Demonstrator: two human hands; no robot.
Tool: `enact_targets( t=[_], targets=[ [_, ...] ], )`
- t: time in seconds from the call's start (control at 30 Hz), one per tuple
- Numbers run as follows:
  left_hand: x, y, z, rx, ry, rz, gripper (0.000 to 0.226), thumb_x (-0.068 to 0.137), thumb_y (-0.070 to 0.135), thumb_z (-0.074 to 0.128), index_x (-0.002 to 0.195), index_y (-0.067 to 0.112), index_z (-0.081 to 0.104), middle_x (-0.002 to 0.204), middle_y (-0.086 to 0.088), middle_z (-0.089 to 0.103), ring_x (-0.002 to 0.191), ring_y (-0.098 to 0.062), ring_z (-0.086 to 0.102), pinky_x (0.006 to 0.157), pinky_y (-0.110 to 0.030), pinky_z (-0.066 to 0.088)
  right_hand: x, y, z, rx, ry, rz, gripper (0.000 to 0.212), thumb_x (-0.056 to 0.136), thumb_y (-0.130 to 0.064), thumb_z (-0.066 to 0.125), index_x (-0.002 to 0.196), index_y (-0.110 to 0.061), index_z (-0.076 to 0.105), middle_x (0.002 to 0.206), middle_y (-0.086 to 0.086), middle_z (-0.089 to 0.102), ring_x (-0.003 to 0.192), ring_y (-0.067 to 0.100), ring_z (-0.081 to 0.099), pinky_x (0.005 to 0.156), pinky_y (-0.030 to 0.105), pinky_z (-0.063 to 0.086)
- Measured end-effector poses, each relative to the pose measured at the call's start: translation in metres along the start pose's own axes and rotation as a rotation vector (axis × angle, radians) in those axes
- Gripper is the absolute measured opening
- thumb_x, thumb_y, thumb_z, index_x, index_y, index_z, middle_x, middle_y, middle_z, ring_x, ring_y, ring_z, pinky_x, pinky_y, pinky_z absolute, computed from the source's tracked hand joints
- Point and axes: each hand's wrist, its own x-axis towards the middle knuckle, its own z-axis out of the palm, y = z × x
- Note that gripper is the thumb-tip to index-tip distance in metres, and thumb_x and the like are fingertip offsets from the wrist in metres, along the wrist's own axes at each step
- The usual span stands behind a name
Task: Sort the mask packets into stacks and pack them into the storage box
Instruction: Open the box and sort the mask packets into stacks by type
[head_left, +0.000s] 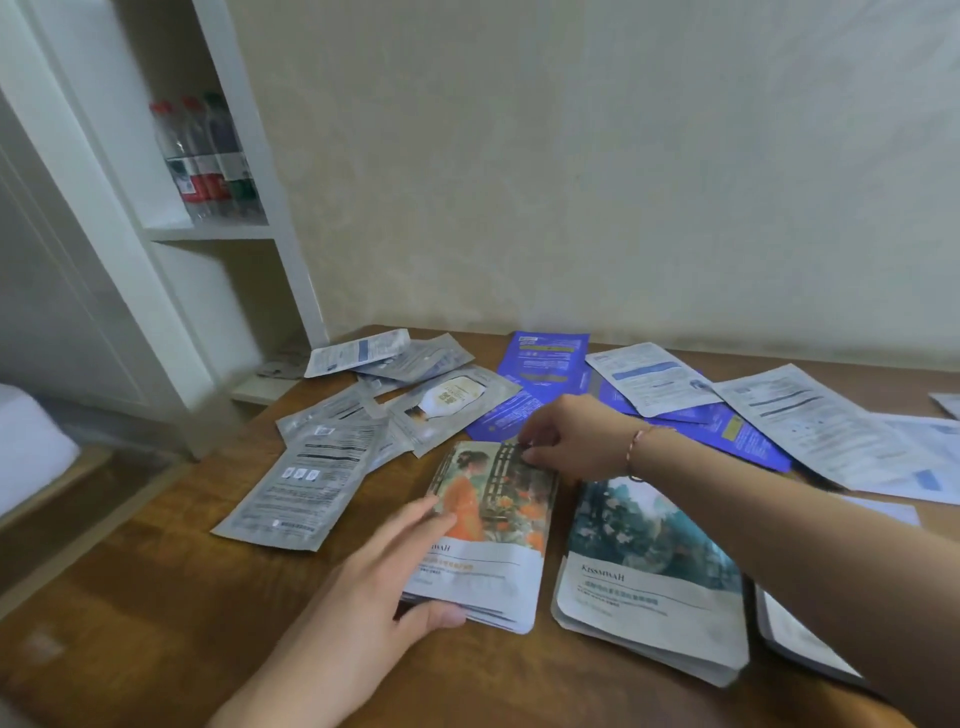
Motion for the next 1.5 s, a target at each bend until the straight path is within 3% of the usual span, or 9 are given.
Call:
enact_targets(
  t=[0.2,0.43,0.6,0.8,0.87,0.97,1.13,1.27,1.5],
  targets=[
    [0.007,0.005,0.004,-0.063,0.039,-0.068,0.082,0.077,0.041,0.077,0.145,0.046,0.033,0.140,0.048,0.012,0.124,0.028,0.018,0.108,-0.014,0.024,-0.005,0.006,0.004,0.057,0.057,0.045,0.029,0.091,-0.031,0.060,0.116,-0.018,0.067,0.114,0.001,0.068,0.105,0.020,0.061,0.086,0.025,0.046],
    [0.004,0.003,-0.005,-0.006,0.008,-0.242,0.112,0.059,0.070,0.074,0.147,0.055,0.008,0.155,0.027,0.017,0.147,-0.010,0.013,0.119,-0.043,0.018,-0.025,0.014,-0.005,0.061,0.061,0.077,0.042,0.093,-0.041,0.057,0.128,-0.019,0.058,0.118,0.001,0.067,0.110,0.021,0.059,0.094,0.029,0.046],
    [0.006,0.014,-0.005,-0.063,0.069,-0.225,0.105,0.065,0.062,0.075,0.150,0.045,0.016,0.151,0.024,0.032,0.142,-0.011,0.025,0.118,-0.042,0.018,-0.031,0.009,0.006,-0.023,0.040,0.058,0.040,0.092,-0.046,0.056,0.122,-0.018,0.060,0.101,0.001,0.060,0.097,0.024,0.057,0.074,0.024,0.036],
    [-0.002,0.046,-0.001,0.172,0.094,-0.112,0.110,0.065,0.077,0.062,0.149,0.051,-0.005,0.156,0.029,-0.015,0.144,0.000,-0.012,0.119,-0.040,0.008,-0.058,0.043,-0.018,-0.011,0.148,0.235,0.053,0.090,-0.049,0.056,0.133,-0.019,0.053,0.124,0.004,0.061,0.115,0.023,0.054,0.094,0.031,0.043],
    [-0.002,0.076,0.011,0.282,0.135,0.183,0.091,0.072,0.081,0.050,0.148,0.052,0.009,0.156,0.028,-0.006,0.140,0.005,-0.015,0.117,-0.035,0.004,-0.074,0.050,-0.017,-0.090,0.115,0.250,0.056,0.091,-0.055,0.051,0.135,-0.021,0.050,0.129,0.006,0.056,0.122,0.025,0.048,0.099,0.035,0.041],
    [0.013,0.101,0.038,0.444,0.064,0.481,0.070,0.085,0.077,0.035,0.143,0.039,0.036,0.154,0.009,0.032,0.143,-0.014,0.021,0.120,-0.039,0.003,-0.098,0.046,-0.009,-0.271,0.002,0.194,0.065,0.092,-0.063,0.036,0.146,-0.028,0.031,0.145,0.003,0.041,0.132,0.027,0.036,0.107,0.045,0.034],
    [0.028,0.096,0.049,0.513,0.023,0.452,0.070,0.083,0.080,0.028,0.140,0.040,0.040,0.148,0.004,0.046,0.140,-0.021,0.036,0.116,-0.059,0.005,-0.140,0.041,-0.024,-0.447,-0.132,0.123,0.089,0.084,-0.077,0.029,0.154,-0.031,0.000,0.162,-0.005,0.006,0.148,0.022,0.004,0.118,0.051,0.010],
    [0.029,0.092,0.048,0.593,0.017,0.422,0.076,0.083,0.080,0.029,0.128,0.026,0.057,0.132,0.002,0.062,0.136,-0.025,0.044,0.108,-0.068,0.008,-0.158,0.041,-0.027,-0.417,-0.208,0.107,0.108,0.073,-0.086,0.037,0.154,-0.028,-0.004,0.162,-0.007,-0.001,0.149,0.014,0.000,0.119,0.051,0.006],
    [0.033,0.092,0.052,0.642,0.058,0.416,0.066,0.080,0.078,0.030,0.112,0.033,0.066,0.115,0.006,0.070,0.131,-0.026,0.050,0.108,-0.070,0.005,-0.155,0.046,-0.010,-0.462,-0.256,0.083,0.122,0.061,-0.094,0.040,0.152,-0.028,-0.007,0.162,-0.001,-0.004,0.149,0.021,-0.001,0.116,0.060,0.002]
  ],
)
